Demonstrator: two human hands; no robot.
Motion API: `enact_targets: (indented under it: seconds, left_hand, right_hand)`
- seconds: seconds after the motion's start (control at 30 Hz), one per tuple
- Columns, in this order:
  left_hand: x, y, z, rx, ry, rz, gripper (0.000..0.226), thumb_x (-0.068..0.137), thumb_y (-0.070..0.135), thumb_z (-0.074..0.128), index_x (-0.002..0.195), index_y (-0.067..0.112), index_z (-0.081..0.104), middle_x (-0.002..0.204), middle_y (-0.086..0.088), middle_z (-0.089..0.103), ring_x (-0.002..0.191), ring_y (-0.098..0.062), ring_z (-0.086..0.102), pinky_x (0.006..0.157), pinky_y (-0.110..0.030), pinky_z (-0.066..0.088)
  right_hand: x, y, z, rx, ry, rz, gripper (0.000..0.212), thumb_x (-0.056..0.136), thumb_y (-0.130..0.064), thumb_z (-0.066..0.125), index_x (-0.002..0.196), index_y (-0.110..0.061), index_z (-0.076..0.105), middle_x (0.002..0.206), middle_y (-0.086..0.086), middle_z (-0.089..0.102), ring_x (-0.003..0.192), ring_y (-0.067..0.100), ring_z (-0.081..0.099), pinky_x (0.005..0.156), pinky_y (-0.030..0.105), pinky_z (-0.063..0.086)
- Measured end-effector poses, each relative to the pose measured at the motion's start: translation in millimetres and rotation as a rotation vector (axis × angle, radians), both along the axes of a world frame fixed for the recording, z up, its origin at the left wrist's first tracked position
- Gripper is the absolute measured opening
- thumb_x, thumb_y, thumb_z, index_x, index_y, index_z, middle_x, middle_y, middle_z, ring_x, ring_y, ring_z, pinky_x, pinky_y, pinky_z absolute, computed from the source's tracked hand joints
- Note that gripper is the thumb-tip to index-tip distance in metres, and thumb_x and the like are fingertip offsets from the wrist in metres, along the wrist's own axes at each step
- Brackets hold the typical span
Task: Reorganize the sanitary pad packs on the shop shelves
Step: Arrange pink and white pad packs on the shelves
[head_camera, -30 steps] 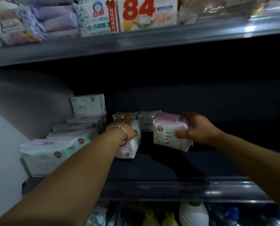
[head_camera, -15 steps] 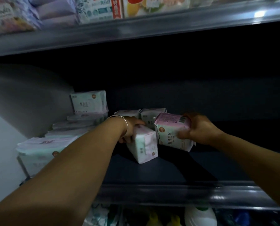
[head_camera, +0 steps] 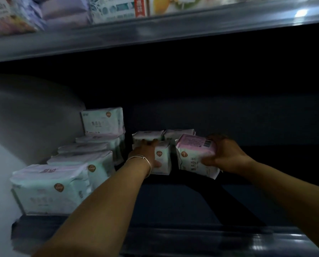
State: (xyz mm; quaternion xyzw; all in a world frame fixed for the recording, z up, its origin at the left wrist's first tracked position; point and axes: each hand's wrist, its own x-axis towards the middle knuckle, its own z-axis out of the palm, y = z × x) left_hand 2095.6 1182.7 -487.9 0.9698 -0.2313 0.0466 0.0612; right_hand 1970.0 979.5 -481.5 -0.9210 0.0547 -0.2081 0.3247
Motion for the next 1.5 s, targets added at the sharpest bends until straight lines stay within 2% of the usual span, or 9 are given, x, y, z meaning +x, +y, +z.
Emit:
enact_targets:
  seconds: [0.6,0.73,0.8,0.9,1.07,1.2,1.3,1.4,1.5]
  left_hand:
    - [17.6,-3.2,-12.7,-0.128,-0.053,0.068,0.069,0.097,0.011,0.043,0.150,0.021,0.000,0.158,-0.010,-0.009,0.143,-0.027,0.020,0.111,-0.036,0.027]
    - [6.3,-9.5,-7.3,-0.313,-0.218,-0.085,0.055,0.092,0.007,0.045,0.144,0.018,0.030,0.151,-0.010,0.025,0.126,-0.030,0.044,0.101,-0.038,0.042]
    - [-6.1,-14.5,2.5,-0.632,-0.077,-0.068,0.031,0.098,0.025,0.042,0.126,0.015,0.049,0.130,-0.016,0.051,0.101,-0.033,0.060,0.076,-0.032,0.056]
    - [-30.8,-18.8,24.4,-1.009,0.350,0.074,0.052,0.096,0.054,0.029,0.100,0.013,0.061,0.091,-0.012,0.065,0.069,-0.026,0.063,0.037,-0.019,0.048]
    - [-51.6,-13.3,42.2,-1.125,0.688,0.140,0.066,0.082,0.072,0.040,0.094,0.012,0.064,0.081,-0.013,0.067,0.071,-0.030,0.066,0.054,-0.036,0.057]
    - [-60.3,-11.2,43.4,-1.236,0.974,0.084,0.042,0.088,0.051,0.054,0.098,0.011,0.060,0.092,-0.016,0.066,0.081,-0.032,0.064,0.066,-0.043,0.054]
    - [-52.1,-4.2,39.7,-1.190,0.698,-0.032,0.039,0.084,0.027,0.066,0.120,0.018,0.053,0.105,-0.008,0.065,0.088,-0.026,0.064,0.066,-0.042,0.055]
    - [-50.1,1.1,35.3,-1.252,0.641,-0.121,0.064,0.078,0.008,0.071,0.134,0.023,0.044,0.118,-0.004,0.062,0.102,-0.027,0.063,0.081,-0.053,0.054]
    - [-51.1,-0.5,32.2,-1.345,0.676,-0.199,0.078,0.075,-0.014,0.063,0.139,0.022,0.038,0.119,-0.005,0.058,0.109,-0.029,0.058,0.090,-0.050,0.050]
  right_hand:
    - [24.6,7.4,-4.3,-0.022,-0.038,0.047,0.067,0.071,-0.015,0.080,0.130,-0.014,0.048,0.118,-0.002,0.045,0.099,0.008,0.047,0.077,0.012,0.040]
    - [18.9,12.6,-1.2,0.033,-0.026,0.066,0.067,0.071,-0.013,0.079,0.130,-0.014,0.047,0.120,0.000,0.046,0.101,0.009,0.049,0.081,0.015,0.041]
    - [14.7,16.6,-0.9,-0.011,-0.056,0.072,0.068,0.070,-0.012,0.079,0.130,-0.014,0.046,0.119,-0.002,0.043,0.107,0.012,0.049,0.086,0.016,0.042]
    - [6.5,21.7,-2.1,-0.096,-0.133,0.114,0.067,0.070,-0.011,0.077,0.129,-0.015,0.046,0.119,-0.002,0.040,0.112,0.014,0.047,0.096,0.022,0.044]
    - [-7.4,23.0,-8.1,-0.261,-0.380,0.181,0.060,0.070,-0.006,0.077,0.125,-0.009,0.054,0.129,0.008,0.042,0.119,0.024,0.044,0.102,0.032,0.042]
    - [-8.7,27.7,-12.5,-0.353,-0.450,0.170,0.063,0.070,-0.001,0.075,0.128,-0.012,0.052,0.149,0.015,0.026,0.133,0.032,0.033,0.104,0.032,0.038]
    - [-12.4,26.1,-9.1,-0.020,-0.239,0.236,0.086,0.070,-0.015,0.080,0.140,-0.029,0.032,0.155,0.002,0.014,0.139,0.019,0.027,0.109,0.027,0.034]
    - [-15.1,24.1,-2.6,0.614,-0.045,0.271,0.104,0.066,-0.029,0.083,0.145,-0.040,0.016,0.137,-0.001,0.047,0.117,0.020,0.057,0.098,0.040,0.050]
    - [-10.1,20.0,1.3,0.833,0.024,0.299,0.097,0.069,-0.017,0.079,0.145,-0.036,0.022,0.127,0.000,0.057,0.102,0.019,0.065,0.079,0.036,0.058]
